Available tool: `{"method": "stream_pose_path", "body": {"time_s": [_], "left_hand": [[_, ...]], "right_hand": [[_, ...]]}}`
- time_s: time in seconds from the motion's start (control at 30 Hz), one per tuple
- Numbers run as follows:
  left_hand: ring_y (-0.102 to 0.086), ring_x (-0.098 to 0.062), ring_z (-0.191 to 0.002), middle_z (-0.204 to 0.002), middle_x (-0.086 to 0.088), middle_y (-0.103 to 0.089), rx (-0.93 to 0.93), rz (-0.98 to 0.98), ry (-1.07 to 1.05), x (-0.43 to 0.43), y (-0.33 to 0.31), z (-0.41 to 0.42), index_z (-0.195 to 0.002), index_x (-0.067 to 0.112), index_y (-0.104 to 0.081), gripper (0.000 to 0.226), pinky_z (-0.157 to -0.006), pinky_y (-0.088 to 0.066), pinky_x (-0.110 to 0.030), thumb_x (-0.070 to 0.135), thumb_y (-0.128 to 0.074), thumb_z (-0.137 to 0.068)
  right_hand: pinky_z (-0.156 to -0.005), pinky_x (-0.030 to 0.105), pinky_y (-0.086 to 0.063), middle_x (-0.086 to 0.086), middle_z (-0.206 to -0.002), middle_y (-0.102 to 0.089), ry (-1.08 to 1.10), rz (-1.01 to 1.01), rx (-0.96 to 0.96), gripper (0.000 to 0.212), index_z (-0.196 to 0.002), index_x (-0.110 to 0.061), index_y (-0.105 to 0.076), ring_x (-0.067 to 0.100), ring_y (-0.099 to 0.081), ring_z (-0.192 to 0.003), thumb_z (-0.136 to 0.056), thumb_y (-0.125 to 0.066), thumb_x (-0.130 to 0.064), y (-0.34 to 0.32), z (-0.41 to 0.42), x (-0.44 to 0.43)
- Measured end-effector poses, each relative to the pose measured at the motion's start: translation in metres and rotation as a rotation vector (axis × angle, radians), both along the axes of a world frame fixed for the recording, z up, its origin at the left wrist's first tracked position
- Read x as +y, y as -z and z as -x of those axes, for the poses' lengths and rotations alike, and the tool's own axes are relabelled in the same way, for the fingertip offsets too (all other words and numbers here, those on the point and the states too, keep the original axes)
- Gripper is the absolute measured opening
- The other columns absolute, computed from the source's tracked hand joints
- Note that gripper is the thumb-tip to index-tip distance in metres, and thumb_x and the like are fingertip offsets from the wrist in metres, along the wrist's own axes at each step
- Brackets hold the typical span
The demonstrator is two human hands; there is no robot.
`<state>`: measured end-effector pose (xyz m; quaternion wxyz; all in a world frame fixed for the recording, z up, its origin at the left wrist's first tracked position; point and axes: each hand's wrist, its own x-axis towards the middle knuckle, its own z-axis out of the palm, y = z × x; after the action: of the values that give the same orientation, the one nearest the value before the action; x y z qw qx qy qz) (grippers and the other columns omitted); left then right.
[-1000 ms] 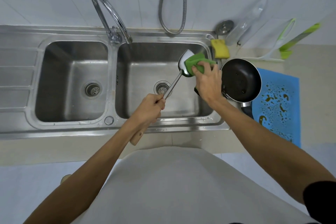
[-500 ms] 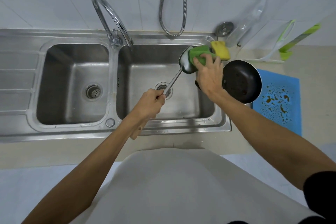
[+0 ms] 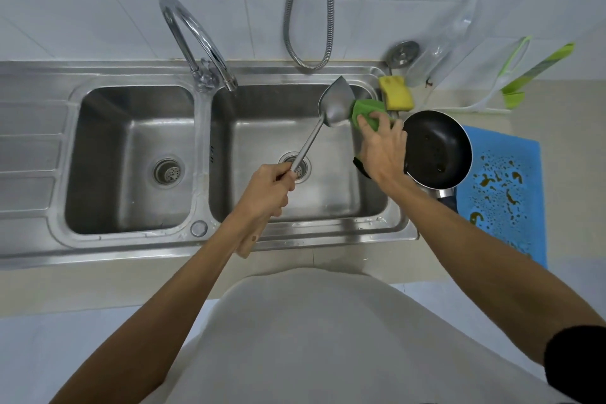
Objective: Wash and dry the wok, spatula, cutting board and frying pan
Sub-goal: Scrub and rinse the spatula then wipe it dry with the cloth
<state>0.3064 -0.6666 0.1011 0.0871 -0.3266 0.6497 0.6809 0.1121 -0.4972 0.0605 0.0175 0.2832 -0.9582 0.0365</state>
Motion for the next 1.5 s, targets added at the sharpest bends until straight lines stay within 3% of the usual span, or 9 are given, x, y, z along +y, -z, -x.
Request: {"method": "stream_pose_path", "body": {"time_s": [0.2, 0.33, 0.47, 0.7, 0.9, 1.07, 1.2, 1.37, 1.5], "left_hand": [[-0.059, -0.017, -0.062, -0.094, -0.011, -0.06, 0.029, 0.121, -0.138, -0.01, -0.001, -0.003, -0.111, 0.01, -0.057, 0.013, -0.048, -0.053, -0.032, 0.018, -0.05, -0.105], [-0.049, -0.012, -0.058, -0.108, -0.005, -0.057, 0.003, 0.047, -0.146, -0.011, 0.003, -0.005, -0.118, 0.017, -0.052, 0.016, -0.044, -0.038, -0.026, 0.021, -0.055, -0.103], [-0.039, -0.01, -0.049, -0.071, 0.002, -0.051, 0.041, 0.188, -0.099, -0.009, 0.011, -0.004, -0.097, 0.016, -0.064, 0.02, -0.041, -0.03, -0.021, 0.029, -0.05, -0.104], [-0.04, -0.006, -0.047, -0.061, 0.011, -0.058, 0.13, 0.208, -0.006, -0.009, 0.019, -0.004, -0.103, 0.011, -0.072, 0.022, -0.048, -0.035, -0.019, 0.023, -0.053, -0.103], [-0.037, -0.007, -0.051, -0.059, 0.012, -0.045, 0.198, 0.214, 0.001, -0.001, 0.022, -0.01, -0.091, 0.035, -0.074, 0.025, -0.047, -0.033, -0.018, 0.025, -0.053, -0.102], [-0.038, -0.008, -0.053, -0.059, 0.01, -0.044, 0.202, 0.296, 0.013, -0.009, 0.027, -0.006, -0.103, 0.006, -0.072, 0.025, -0.048, -0.033, -0.021, 0.02, -0.052, -0.104], [-0.042, -0.015, -0.058, -0.063, 0.003, -0.048, 0.2, 0.38, 0.06, 0.003, 0.025, -0.01, -0.118, -0.003, -0.068, 0.031, -0.053, -0.036, -0.027, 0.02, -0.051, -0.104], [-0.039, -0.021, -0.057, -0.062, -0.006, -0.045, 0.198, 0.416, 0.091, -0.013, 0.024, -0.01, -0.097, 0.007, -0.069, 0.023, -0.053, -0.034, -0.031, 0.018, -0.051, -0.105], [-0.042, -0.018, -0.057, -0.063, -0.001, -0.047, 0.159, 0.451, 0.078, -0.002, 0.027, -0.014, -0.121, 0.001, -0.068, 0.031, -0.057, -0.04, -0.032, 0.02, -0.051, -0.104]], "right_hand": [[-0.078, 0.05, -0.046, 0.016, -0.139, -0.051, -0.007, 0.156, 0.05, 0.056, -0.141, -0.019, -0.056, 0.041, -0.047, -0.103, -0.087, -0.056, -0.007, -0.017, 0.008, 0.019], [-0.091, 0.047, -0.047, 0.016, -0.139, -0.05, -0.012, 0.34, 0.097, 0.056, -0.142, -0.016, -0.055, 0.038, -0.046, -0.11, -0.087, -0.052, -0.006, -0.033, 0.017, 0.019], [-0.105, 0.036, -0.038, 0.016, -0.136, -0.053, -0.098, 0.479, -0.051, 0.056, -0.141, -0.01, -0.055, 0.036, -0.047, -0.118, -0.086, -0.05, -0.005, -0.046, 0.023, 0.002], [-0.103, 0.032, -0.046, 0.01, -0.125, -0.067, -0.034, 0.697, -0.41, 0.05, -0.133, -0.009, -0.064, 0.023, -0.06, -0.113, -0.084, -0.053, -0.007, -0.051, 0.033, -0.033], [-0.101, 0.042, -0.046, 0.006, -0.115, -0.061, 0.051, 0.674, -0.405, 0.041, -0.132, -0.012, -0.066, 0.022, -0.058, -0.111, -0.099, -0.051, -0.033, -0.04, 0.028, -0.059], [-0.085, 0.031, -0.046, 0.003, -0.114, -0.058, -0.065, 0.606, -0.21, 0.061, -0.127, -0.018, -0.069, 0.018, -0.057, -0.103, -0.094, -0.049, -0.065, -0.035, 0.004, -0.061], [-0.082, 0.042, -0.052, 0.008, -0.089, -0.061, 0.02, 0.524, -0.245, 0.048, -0.107, -0.016, -0.076, 0.024, -0.059, -0.088, -0.098, -0.049, -0.054, -0.042, 0.033, -0.069], [-0.072, 0.03, -0.05, 0.005, -0.105, -0.06, -0.222, 0.545, -0.132, 0.037, -0.123, -0.013, -0.071, 0.02, -0.061, -0.086, -0.098, -0.058, -0.037, -0.037, 0.003, -0.059], [-0.081, 0.04, -0.052, 0.007, -0.104, -0.064, -0.093, 0.471, -0.195, 0.037, -0.122, -0.013, -0.072, 0.025, -0.062, -0.091, -0.097, -0.058, -0.036, -0.039, 0.032, -0.068]]}}
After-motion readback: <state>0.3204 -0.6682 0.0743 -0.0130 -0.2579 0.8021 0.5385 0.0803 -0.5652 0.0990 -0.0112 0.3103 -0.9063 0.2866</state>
